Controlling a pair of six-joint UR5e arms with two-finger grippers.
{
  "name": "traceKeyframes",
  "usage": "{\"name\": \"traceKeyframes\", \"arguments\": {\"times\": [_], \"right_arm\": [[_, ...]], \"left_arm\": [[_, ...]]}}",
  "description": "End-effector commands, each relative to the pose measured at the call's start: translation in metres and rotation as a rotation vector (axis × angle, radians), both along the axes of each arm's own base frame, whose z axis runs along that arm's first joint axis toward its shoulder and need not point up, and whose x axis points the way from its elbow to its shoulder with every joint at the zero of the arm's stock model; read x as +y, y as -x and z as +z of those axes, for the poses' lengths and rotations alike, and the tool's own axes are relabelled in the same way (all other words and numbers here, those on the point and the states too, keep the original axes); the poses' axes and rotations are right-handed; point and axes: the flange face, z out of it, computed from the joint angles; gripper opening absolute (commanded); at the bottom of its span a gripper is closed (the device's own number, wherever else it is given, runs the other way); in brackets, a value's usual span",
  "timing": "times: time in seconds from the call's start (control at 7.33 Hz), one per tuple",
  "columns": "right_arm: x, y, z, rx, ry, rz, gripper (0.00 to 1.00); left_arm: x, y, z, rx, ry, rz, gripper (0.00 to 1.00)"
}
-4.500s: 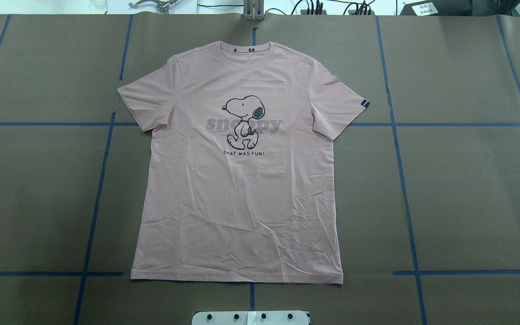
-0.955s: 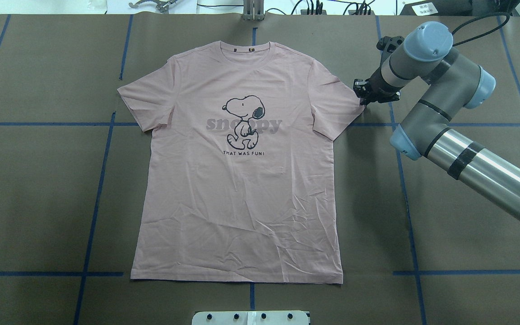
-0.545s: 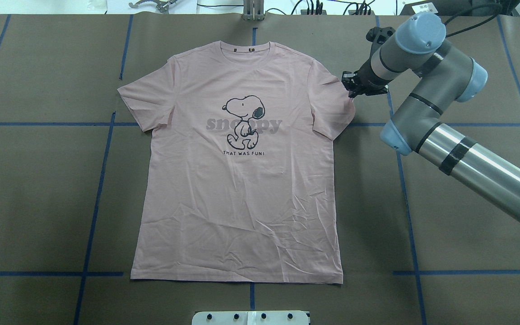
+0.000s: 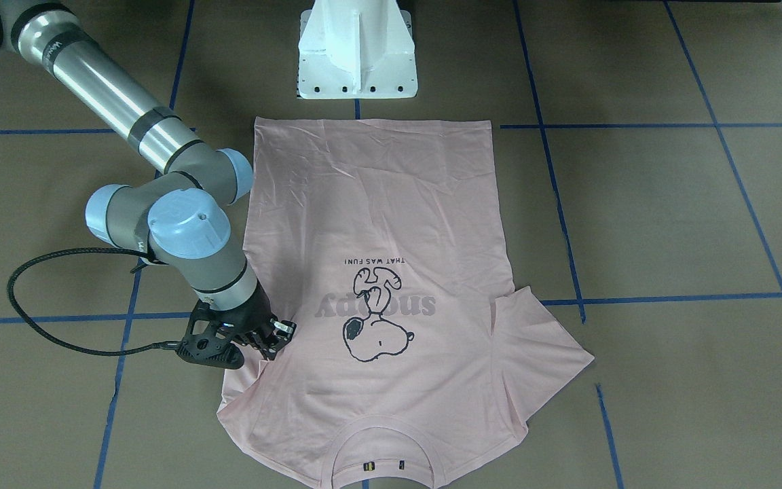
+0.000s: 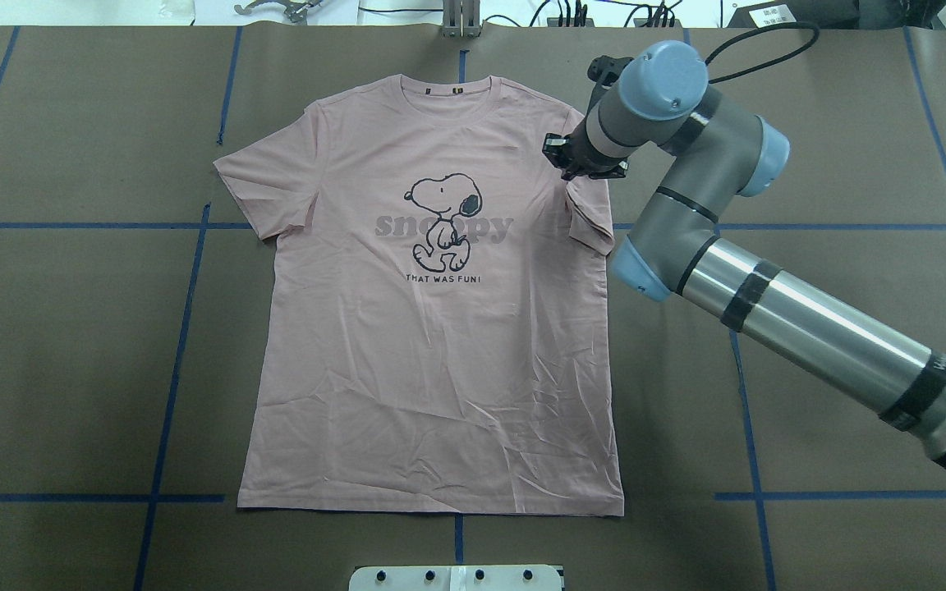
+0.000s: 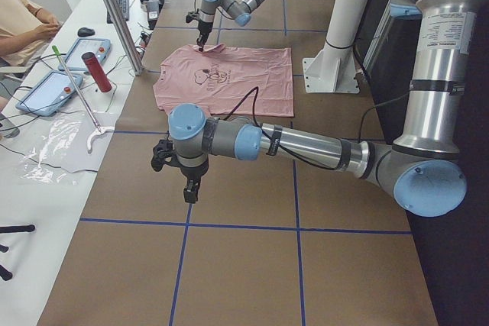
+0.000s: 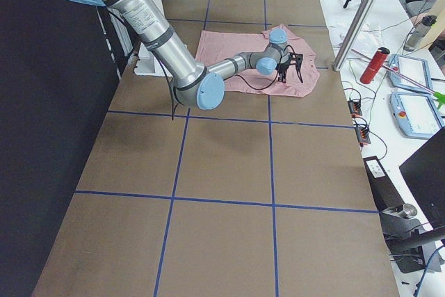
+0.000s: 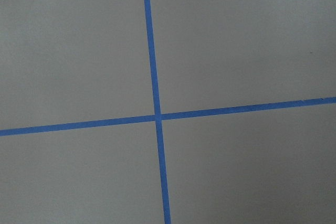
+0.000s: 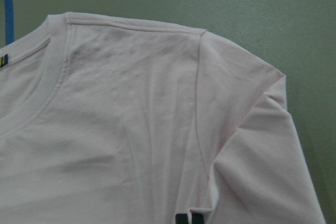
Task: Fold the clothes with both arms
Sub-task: 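Move the right gripper over the shirt to the sleeve nearest it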
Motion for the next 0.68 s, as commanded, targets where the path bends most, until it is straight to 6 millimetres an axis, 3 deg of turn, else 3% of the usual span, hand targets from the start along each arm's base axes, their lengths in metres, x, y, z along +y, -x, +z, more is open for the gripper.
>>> {"name": "traceKeyframes", "arguments": {"times": [0.0, 0.14, 0.27, 0.55], "right_arm": [[-0.016, 0.021, -0.009, 0.033, 0.008, 0.024, 0.99], [-0.017, 0.020, -0.014, 0.027, 0.003, 0.028, 1.00], [-0.019, 0.017, -0.021, 0.016, 0.000, 0.029, 1.00], [-0.010, 0.005, -0.060, -0.078, 0.018, 0.084, 1.00]], "left_arm": [[-0.003, -0.002, -0.010, 0.025, -0.041, 0.004, 1.00], [-0.005, -0.008, -0.025, 0.098, -0.112, 0.019, 1.00], [-0.008, -0.029, -0.038, 0.157, -0.098, 0.011, 1.00], [-0.024, -0.127, -0.062, 0.216, -0.151, 0.074, 1.00]]}}
